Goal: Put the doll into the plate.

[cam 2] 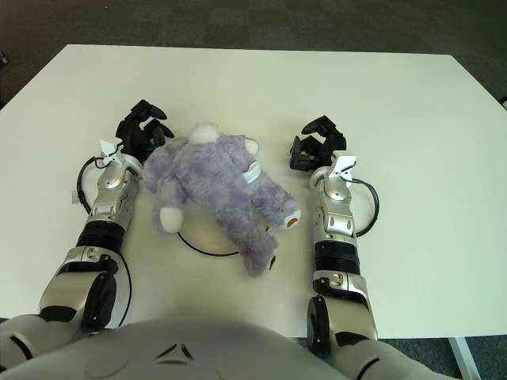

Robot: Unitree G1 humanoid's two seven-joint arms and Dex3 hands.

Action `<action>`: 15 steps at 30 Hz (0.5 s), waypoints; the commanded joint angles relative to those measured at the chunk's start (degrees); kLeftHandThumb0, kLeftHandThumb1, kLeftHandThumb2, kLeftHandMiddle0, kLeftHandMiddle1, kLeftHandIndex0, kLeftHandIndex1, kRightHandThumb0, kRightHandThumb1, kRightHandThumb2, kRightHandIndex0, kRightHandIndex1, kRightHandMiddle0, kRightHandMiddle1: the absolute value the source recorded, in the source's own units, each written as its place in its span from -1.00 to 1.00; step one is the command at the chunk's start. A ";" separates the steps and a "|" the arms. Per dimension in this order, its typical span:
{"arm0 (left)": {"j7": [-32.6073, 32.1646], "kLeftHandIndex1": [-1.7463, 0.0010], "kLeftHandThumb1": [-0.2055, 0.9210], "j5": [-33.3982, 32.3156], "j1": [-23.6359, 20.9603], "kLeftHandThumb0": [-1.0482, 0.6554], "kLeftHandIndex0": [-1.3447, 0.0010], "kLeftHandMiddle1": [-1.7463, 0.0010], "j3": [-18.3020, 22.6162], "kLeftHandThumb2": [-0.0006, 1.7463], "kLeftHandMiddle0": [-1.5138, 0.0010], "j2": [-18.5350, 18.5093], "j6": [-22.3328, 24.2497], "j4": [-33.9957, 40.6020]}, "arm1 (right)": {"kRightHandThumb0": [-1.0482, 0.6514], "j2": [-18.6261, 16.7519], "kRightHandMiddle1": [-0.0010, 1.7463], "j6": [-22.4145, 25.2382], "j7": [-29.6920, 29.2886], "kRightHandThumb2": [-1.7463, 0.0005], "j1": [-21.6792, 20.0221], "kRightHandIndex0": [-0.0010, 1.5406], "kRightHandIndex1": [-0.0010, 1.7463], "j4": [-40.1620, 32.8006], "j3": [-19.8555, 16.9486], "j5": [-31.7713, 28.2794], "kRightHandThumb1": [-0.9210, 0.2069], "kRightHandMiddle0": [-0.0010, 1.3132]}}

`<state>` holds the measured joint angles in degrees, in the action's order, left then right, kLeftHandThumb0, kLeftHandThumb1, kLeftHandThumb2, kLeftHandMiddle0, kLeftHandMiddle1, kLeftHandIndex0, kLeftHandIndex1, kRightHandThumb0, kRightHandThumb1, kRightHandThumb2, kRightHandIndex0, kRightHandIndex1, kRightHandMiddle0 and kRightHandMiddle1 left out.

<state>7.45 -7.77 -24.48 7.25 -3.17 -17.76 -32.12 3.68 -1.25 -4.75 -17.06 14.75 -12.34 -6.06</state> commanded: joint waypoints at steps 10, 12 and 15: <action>-0.37 -1.00 -0.27 1.31 2.48 0.22 0.15 -1.00 -0.73 0.66 0.23 0.48 0.84 -2.35 | 0.22 0.06 1.00 1.96 0.12 -0.81 1.32 0.12 0.78 0.35 0.38 -0.16 0.57 -0.04; -0.05 -1.00 -0.27 1.20 2.52 0.22 0.15 -1.00 -0.74 0.66 0.23 0.40 0.85 -2.32 | 0.22 0.06 1.00 2.10 0.03 -0.80 1.33 0.13 0.77 0.25 0.42 -0.08 0.57 -0.04; 0.31 -1.00 -0.27 0.99 2.54 0.22 0.15 -1.00 -0.76 0.67 0.23 0.34 0.90 -2.29 | 0.22 0.07 1.00 2.25 -0.10 -0.79 1.36 0.13 0.75 0.10 0.49 0.05 0.57 -0.04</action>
<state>7.34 -7.25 -24.40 7.10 -3.25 -18.65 -32.16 3.75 -0.69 -4.73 -17.04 14.47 -11.94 -6.05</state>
